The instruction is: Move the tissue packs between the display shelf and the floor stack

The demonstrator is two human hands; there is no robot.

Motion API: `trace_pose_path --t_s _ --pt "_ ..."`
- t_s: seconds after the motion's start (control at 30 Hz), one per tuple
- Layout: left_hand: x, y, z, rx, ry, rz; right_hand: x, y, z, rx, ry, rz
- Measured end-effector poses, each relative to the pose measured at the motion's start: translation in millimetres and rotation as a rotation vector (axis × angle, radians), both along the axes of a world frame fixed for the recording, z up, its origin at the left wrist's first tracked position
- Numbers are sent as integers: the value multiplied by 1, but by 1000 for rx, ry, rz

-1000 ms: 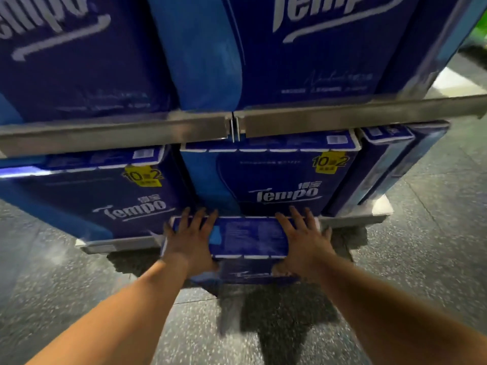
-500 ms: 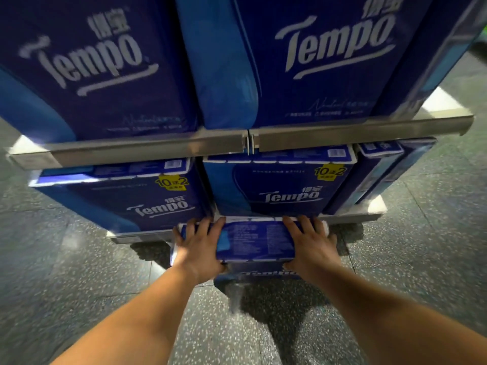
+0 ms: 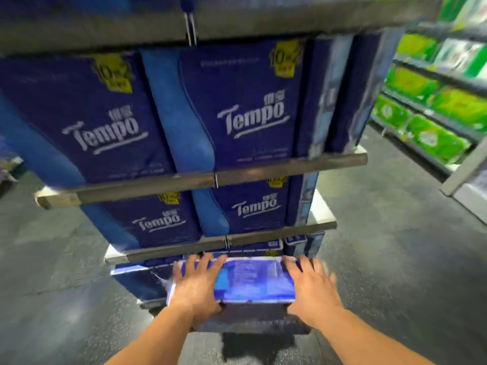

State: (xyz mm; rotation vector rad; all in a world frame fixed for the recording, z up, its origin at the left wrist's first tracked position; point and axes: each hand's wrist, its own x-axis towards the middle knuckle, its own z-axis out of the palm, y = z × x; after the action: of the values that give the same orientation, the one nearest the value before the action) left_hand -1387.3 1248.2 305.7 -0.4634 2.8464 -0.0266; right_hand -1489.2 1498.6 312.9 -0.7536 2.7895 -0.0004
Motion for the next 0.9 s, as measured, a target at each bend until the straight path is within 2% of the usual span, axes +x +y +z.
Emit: trace_pose_path --t_s 0.13,0.3,0.4,0.57,0.73,0.9 --pt "20 64 91 -13 126 -25 20 69 83 -76 30 5" --pt "40 163 202 -63 159 -30 32 166 185 -177 53 50" --pt "48 213 248 -59 157 -20 32 214 232 -162 72 78" --pt "65 270 282 -36 161 19 37 267 266 -183 73 108" --pt "70 306 297 -30 172 3 42 301 274 -201 42 83" --pt "67 324 329 -65 269 2 42 321 302 -236 129 87"
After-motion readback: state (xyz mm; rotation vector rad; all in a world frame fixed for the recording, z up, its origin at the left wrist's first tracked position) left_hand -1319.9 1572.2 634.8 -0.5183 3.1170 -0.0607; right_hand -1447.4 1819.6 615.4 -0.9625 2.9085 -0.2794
